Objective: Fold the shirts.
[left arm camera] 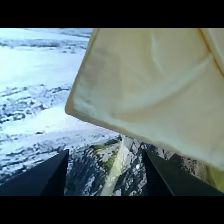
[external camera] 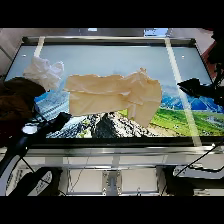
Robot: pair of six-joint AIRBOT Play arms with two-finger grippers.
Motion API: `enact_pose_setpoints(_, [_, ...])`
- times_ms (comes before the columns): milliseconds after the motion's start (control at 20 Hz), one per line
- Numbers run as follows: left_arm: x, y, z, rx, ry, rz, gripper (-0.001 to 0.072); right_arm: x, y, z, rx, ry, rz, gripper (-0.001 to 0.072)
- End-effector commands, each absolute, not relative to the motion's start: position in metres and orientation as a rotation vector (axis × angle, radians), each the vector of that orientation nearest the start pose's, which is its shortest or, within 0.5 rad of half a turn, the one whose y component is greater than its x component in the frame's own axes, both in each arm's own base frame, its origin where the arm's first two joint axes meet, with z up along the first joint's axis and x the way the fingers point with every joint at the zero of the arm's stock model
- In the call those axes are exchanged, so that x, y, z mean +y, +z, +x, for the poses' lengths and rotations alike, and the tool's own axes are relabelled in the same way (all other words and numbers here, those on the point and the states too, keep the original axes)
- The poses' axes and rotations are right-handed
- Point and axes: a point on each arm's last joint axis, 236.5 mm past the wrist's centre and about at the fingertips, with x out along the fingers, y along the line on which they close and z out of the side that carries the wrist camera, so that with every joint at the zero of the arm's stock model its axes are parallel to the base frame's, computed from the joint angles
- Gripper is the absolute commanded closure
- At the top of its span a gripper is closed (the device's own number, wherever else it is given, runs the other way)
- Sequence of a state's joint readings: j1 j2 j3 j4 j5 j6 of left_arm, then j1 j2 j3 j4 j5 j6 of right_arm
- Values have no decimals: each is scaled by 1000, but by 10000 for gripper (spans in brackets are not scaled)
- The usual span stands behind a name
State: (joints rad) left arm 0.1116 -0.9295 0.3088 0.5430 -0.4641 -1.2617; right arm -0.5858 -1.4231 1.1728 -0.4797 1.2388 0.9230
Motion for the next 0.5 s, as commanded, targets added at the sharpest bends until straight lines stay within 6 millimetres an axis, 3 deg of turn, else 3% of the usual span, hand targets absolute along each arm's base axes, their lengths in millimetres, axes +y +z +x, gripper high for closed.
enact_pose_setpoints(0, [-50, -95, 317, 943, 92, -838, 221, -39, 79, 440, 800, 439, 774, 305])
enact_pose_setpoints(250, [-41, -107, 324, 921, 180, -925, 222, -34, 81, 436, 810, 466, 783, 305])
enact_pose_setpoints(450, [-54, -118, 328, 975, 165, -928, 231, -34, 82, 437, 805, 467, 782, 305])
